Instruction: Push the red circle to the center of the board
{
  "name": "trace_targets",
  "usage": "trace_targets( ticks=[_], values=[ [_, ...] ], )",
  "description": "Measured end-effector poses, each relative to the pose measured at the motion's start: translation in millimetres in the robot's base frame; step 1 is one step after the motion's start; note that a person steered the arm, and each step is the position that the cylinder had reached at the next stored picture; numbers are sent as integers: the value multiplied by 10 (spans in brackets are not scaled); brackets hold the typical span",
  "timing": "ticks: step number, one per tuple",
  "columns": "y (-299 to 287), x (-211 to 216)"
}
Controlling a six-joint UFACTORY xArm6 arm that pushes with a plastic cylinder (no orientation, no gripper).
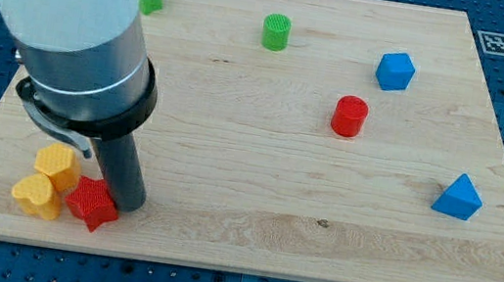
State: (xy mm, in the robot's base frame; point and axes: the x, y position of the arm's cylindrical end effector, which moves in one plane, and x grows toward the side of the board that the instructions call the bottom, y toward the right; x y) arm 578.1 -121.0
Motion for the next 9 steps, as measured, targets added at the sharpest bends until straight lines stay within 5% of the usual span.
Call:
trace_targets(
  ticks=[3,9],
  values=[
    [388,-122],
    [1524,-1738]
  ],
)
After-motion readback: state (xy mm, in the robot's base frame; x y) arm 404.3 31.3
